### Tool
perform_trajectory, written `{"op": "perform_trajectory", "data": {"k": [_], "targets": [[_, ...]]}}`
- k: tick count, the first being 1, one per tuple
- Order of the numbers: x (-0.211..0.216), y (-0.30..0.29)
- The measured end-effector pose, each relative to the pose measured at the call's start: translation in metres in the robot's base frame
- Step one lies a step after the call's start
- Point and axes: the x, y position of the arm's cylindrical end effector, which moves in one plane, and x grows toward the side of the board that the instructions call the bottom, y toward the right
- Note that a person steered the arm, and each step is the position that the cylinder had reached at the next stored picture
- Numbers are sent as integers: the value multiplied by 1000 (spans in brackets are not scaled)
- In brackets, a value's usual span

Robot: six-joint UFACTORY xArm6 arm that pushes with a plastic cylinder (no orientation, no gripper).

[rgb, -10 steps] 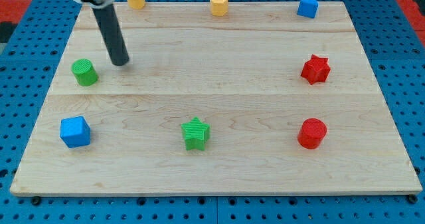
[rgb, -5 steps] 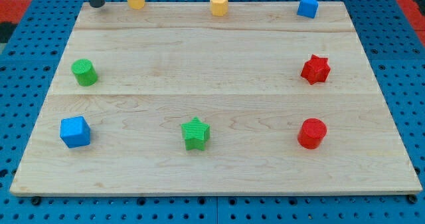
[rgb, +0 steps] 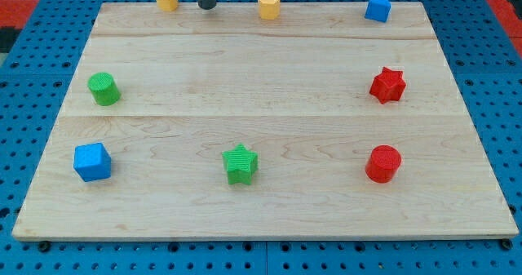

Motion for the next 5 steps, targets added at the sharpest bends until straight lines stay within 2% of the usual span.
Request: {"op": "perform_trajectory", "data": {"k": [3, 5], "targets": [[82, 136], [87, 259]]}}
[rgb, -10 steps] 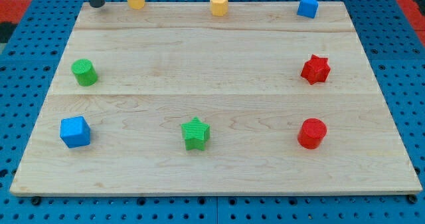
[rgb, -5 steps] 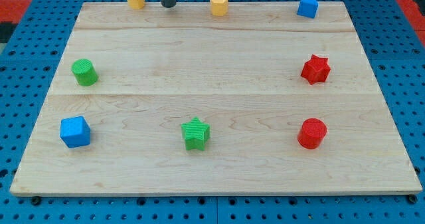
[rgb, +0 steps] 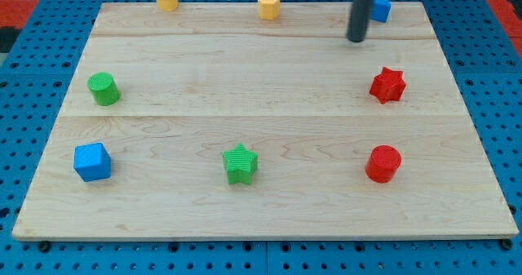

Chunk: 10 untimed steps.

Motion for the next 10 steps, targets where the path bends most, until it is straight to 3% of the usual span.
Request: {"op": "perform_trajectory", "data": {"k": [3, 5, 7, 9, 10], "targets": [[-86, 117], [-81, 52], [-46, -20], [-87, -55], [-88, -83]]}}
